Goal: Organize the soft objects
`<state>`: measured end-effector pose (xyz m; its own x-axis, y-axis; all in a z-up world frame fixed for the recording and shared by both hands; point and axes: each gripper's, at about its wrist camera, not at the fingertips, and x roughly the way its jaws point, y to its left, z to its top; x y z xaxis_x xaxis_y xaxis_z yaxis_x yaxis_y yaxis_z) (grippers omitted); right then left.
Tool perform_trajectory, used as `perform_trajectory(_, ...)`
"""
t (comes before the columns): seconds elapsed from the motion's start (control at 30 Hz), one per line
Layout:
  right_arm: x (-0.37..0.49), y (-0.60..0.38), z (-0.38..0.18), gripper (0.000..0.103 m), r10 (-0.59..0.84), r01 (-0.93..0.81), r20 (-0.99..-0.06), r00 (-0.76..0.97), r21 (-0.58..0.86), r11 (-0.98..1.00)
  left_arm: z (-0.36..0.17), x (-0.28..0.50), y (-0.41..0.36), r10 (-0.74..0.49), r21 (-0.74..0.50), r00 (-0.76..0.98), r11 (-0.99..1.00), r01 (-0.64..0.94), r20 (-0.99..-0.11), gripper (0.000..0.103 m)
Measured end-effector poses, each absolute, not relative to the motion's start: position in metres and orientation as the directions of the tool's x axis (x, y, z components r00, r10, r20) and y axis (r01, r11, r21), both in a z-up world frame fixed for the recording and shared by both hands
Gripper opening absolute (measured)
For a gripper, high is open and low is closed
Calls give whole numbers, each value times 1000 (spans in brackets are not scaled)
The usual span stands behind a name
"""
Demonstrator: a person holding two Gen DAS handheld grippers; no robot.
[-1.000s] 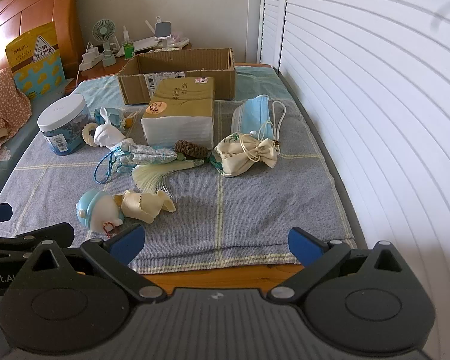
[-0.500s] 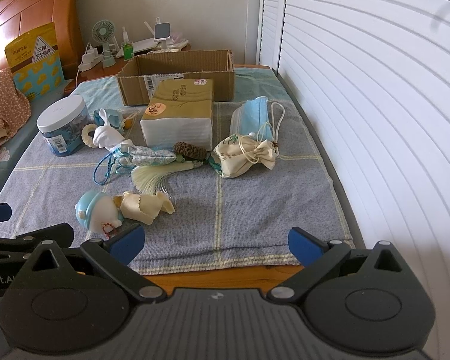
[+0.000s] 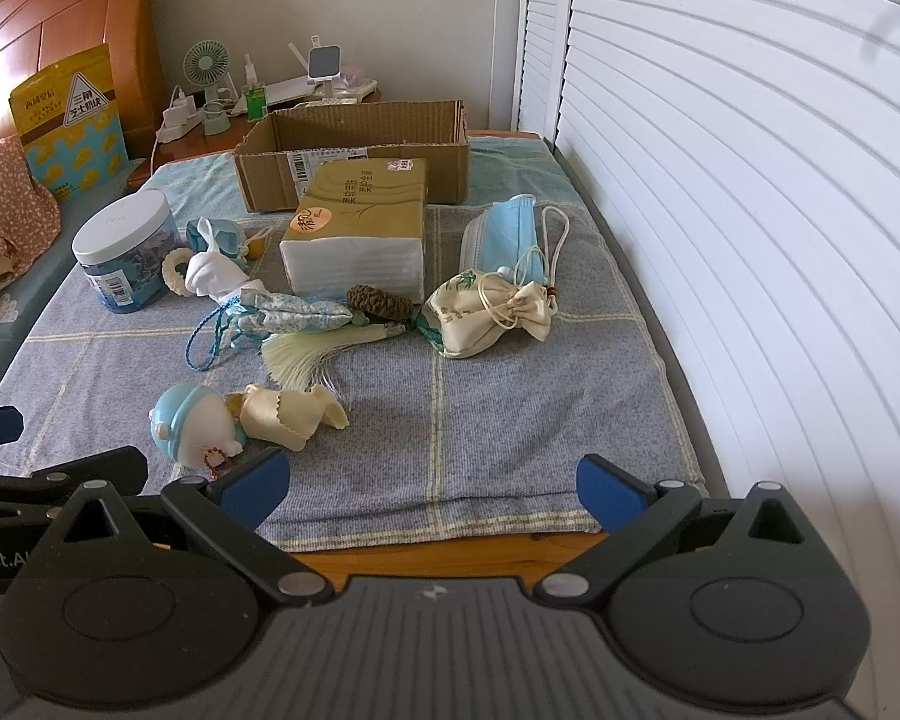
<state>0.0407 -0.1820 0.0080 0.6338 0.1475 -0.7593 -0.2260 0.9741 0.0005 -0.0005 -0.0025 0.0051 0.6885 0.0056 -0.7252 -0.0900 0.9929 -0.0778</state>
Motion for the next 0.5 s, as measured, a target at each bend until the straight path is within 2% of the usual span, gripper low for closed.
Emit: perform_trajectory(0.5,42,-182,8,103,147,-226,-758,635,0,974,6,0,-3,4,-78,688,993,-88,-725,102)
